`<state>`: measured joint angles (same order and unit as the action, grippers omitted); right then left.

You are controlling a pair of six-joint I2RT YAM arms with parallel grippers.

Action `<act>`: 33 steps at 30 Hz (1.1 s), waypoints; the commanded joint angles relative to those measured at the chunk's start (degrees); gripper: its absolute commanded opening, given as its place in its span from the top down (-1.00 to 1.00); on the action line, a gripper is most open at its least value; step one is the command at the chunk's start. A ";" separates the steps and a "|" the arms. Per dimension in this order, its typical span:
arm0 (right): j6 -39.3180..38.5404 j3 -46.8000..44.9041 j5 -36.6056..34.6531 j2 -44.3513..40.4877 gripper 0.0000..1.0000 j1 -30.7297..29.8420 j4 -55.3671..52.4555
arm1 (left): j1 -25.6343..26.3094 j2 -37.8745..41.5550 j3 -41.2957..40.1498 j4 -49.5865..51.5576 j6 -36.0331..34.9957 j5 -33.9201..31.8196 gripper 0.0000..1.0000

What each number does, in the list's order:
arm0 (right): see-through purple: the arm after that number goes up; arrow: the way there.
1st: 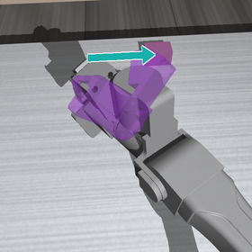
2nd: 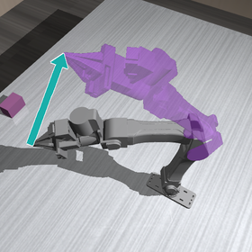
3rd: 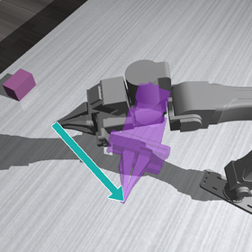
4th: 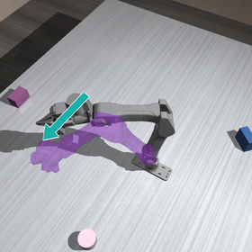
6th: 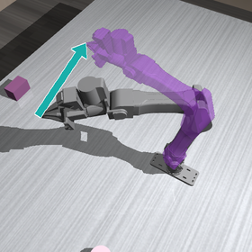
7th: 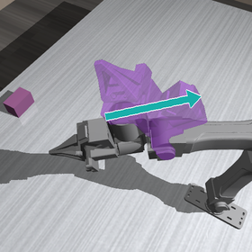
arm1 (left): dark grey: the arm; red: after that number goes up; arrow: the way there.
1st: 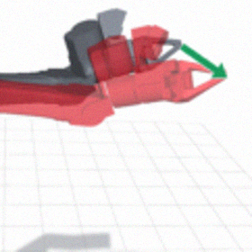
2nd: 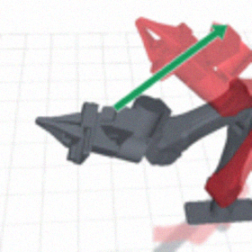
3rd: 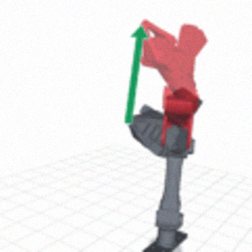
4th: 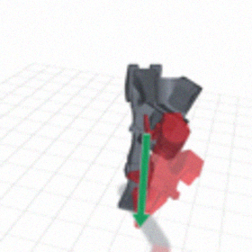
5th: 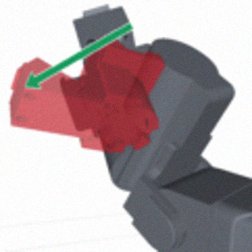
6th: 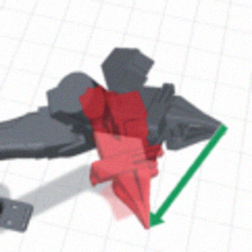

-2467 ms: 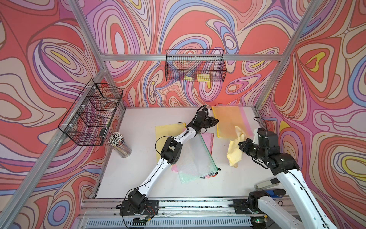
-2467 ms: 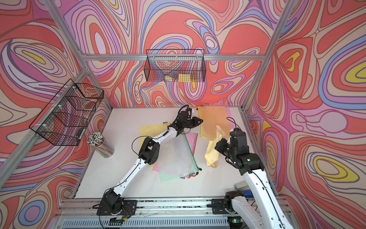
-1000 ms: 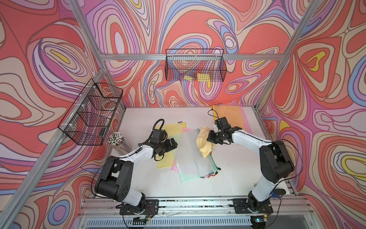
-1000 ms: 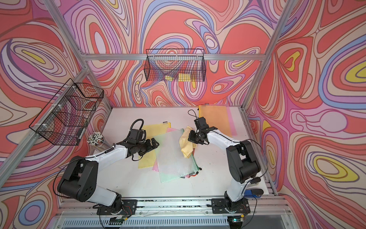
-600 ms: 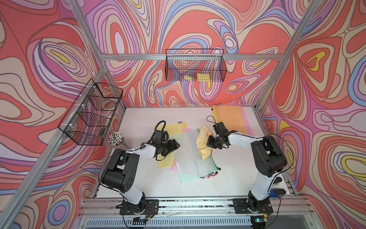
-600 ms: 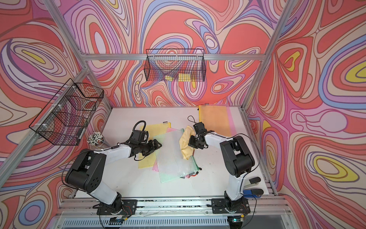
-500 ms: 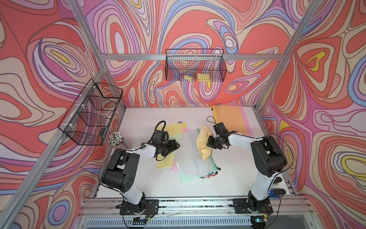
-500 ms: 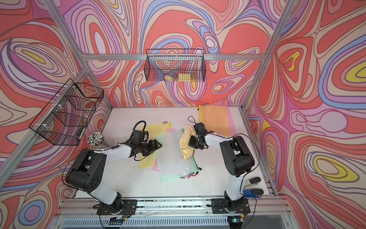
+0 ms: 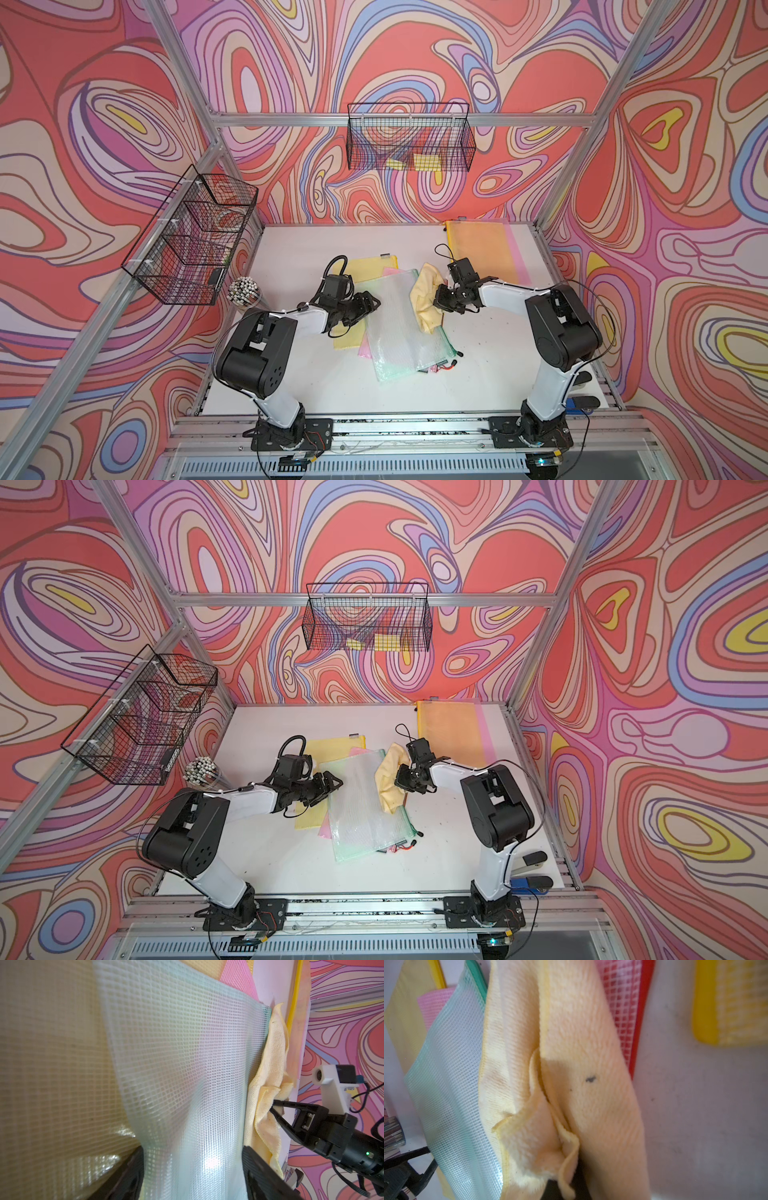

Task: Wipe the document bag
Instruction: Wipe the dirt from the document bag.

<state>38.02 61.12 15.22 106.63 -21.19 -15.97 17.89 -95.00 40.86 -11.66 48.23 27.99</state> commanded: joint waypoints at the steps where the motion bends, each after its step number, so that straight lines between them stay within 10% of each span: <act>1: 0.44 -2.30 -0.48 2.85 1.00 -0.21 -1.45 | 0.04 2.12 -2.05 0.88 0.63 0.96 -0.57; 9: 0.55 -2.34 0.25 2.75 1.00 -0.23 -0.91 | -0.01 5.10 -4.92 -1.97 -0.10 3.12 -0.44; 22: 0.48 -2.70 1.04 2.54 1.00 -0.34 -0.48 | 0.02 7.86 -4.56 1.64 -1.23 1.11 0.99; 33: 0.27 6.90 2.60 -4.08 1.00 -7.73 -3.53 | 0.39 4.91 -3.57 3.32 -2.25 1.41 1.00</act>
<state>38.30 63.66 15.57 104.53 -25.67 -18.92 17.96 -88.62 35.73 -9.85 46.89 29.54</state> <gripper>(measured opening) 0.048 0.049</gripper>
